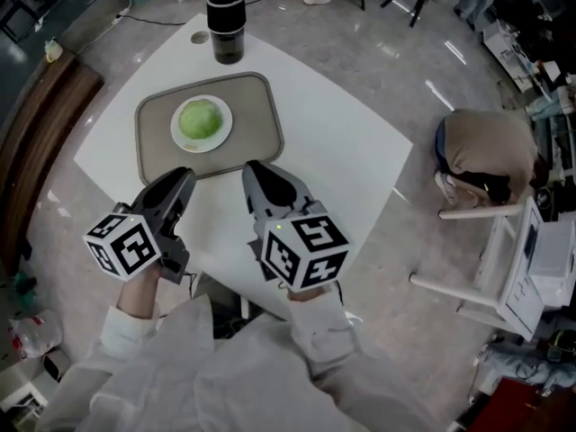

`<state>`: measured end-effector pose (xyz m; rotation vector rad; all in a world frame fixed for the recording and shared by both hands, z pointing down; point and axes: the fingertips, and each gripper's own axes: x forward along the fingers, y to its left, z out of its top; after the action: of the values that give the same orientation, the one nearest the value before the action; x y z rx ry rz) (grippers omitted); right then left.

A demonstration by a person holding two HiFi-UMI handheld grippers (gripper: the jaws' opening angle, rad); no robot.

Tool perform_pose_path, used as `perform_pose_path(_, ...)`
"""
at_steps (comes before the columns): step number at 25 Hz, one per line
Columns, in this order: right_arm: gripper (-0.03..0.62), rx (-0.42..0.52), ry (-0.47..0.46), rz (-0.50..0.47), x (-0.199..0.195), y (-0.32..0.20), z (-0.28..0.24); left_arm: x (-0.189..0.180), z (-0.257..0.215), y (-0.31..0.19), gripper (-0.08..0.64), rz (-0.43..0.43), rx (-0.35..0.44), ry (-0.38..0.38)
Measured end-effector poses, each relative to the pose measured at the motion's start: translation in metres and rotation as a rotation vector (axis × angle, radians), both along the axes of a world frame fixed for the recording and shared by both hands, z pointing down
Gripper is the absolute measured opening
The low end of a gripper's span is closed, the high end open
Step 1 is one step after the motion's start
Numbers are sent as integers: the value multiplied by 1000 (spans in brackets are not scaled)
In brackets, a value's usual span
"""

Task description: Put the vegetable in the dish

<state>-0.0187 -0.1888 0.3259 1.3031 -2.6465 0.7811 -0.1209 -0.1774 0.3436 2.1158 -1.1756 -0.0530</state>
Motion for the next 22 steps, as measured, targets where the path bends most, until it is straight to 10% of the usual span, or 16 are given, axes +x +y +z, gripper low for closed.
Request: perform_pose_path(22, 15, 162, 1, -70, 63, 131, -42, 120, -53, 136, 8, 188, 228, -64)
